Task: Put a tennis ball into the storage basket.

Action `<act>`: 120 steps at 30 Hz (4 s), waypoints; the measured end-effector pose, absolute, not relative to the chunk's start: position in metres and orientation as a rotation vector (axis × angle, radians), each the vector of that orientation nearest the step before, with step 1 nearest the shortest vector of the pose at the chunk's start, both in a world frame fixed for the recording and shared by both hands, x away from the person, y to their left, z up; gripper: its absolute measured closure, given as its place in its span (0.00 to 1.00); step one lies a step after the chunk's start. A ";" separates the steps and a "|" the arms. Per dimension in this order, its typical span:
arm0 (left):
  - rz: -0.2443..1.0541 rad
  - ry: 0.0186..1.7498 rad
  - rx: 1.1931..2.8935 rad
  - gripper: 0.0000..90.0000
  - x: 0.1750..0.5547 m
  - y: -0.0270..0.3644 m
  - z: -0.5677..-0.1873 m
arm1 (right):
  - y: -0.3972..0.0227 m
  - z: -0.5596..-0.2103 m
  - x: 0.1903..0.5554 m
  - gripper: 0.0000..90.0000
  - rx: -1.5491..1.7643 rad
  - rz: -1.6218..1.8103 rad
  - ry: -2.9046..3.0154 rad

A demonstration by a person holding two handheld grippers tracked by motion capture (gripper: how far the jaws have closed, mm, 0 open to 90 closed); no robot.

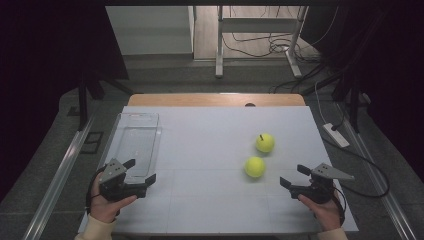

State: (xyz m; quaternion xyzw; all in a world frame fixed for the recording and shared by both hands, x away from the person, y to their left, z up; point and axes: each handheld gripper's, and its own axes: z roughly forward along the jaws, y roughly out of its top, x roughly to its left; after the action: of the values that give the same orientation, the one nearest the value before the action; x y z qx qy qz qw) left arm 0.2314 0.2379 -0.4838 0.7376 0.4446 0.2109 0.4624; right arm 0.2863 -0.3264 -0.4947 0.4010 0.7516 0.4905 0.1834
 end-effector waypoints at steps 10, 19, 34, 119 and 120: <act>0.519 1.111 1.813 0.09 0.229 0.235 -0.482 | -0.324 -0.496 0.287 0.12 1.114 1.374 2.137; 0.502 1.124 1.827 0.09 0.229 0.228 -0.482 | -0.326 -0.498 0.288 0.12 1.115 1.374 2.136; 0.455 1.044 1.837 0.09 0.235 0.207 -0.467 | -0.327 -0.498 0.288 0.13 1.136 1.352 2.117; 0.262 0.843 2.085 0.10 0.316 0.072 -0.453 | -0.331 -0.507 0.291 0.13 1.168 1.333 2.137; 0.260 0.837 2.091 0.10 0.317 0.071 -0.454 | -0.331 -0.508 0.292 0.13 1.168 1.332 2.138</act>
State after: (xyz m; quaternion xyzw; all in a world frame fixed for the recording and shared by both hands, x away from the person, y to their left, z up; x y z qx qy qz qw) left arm 0.3167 0.0707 -0.4536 0.8356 0.3344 0.1038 0.4233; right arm 0.2915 -0.3311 -0.5076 0.4137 0.7572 0.4718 0.1815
